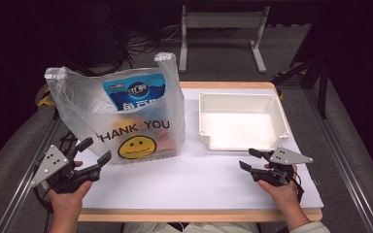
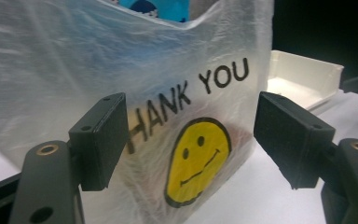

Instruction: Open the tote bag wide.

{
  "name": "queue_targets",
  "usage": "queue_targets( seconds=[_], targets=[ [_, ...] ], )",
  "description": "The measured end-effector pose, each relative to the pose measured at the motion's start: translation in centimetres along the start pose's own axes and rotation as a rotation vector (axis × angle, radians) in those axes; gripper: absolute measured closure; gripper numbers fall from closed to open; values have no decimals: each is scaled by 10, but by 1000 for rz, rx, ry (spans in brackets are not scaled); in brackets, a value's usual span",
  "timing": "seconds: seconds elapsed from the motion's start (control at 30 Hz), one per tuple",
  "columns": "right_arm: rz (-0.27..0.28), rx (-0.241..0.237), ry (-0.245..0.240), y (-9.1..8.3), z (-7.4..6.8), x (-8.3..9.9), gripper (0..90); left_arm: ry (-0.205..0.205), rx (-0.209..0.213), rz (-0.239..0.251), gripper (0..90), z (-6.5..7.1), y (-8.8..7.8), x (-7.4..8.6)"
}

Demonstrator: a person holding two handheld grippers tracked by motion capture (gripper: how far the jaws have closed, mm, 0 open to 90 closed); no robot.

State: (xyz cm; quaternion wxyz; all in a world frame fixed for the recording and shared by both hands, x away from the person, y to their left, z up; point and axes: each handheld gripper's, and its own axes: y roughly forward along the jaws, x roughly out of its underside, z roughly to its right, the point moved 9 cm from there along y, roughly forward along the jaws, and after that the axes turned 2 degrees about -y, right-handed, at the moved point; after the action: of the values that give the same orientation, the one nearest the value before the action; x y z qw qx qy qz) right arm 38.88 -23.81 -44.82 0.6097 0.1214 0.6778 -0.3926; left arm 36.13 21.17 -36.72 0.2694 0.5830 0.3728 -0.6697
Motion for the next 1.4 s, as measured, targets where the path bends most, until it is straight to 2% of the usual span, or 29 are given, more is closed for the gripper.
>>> queue_targets(
  seconds=[0.23, 0.37, 0.53, 0.77, 0.83, 0.97, 1.0, 1.03, 1.1, 1.33, 1.4],
  targets=[
    [-5, -4, 0, 1, 0, 1, 399, -19, -48, 7, 265, -15, -8, -3],
    [-7, -10, 0, 2, -1, 1, 400, -53, -93, 16, 260, -28, -13, -2],
    [-7, -19, 0, 2, -2, 2, 399, -85, -94, 21, 247, -37, -12, 2],
    [-12, -34, -5, 3, -4, 2, 397, -103, -128, 18, 217, -56, -10, 7],
    [-12, -35, -3, 4, -4, 2, 397, -121, -113, 11, 198, -61, -6, 10],
    [-6, -41, 2, 5, -4, 3, 390, -146, -43, 25, 155, -67, 1, 14],
    [-7, -42, 4, 5, -4, 3, 388, -146, -43, 25, 154, -67, 1, 14],
    [-8, -43, 4, 6, -4, 3, 388, -155, -9, 27, 157, -69, 6, 16],
    [-8, -44, 6, 7, -4, 3, 387, -141, 10, 16, 167, -70, 9, 18],
    [-20, -46, 3, 9, -4, 5, 386, -147, 26, -18, 221, -75, 21, 25],
    [-23, -48, 2, 10, -5, 5, 385, -140, 52, -36, 276, -75, 25, 28]
  ],
)
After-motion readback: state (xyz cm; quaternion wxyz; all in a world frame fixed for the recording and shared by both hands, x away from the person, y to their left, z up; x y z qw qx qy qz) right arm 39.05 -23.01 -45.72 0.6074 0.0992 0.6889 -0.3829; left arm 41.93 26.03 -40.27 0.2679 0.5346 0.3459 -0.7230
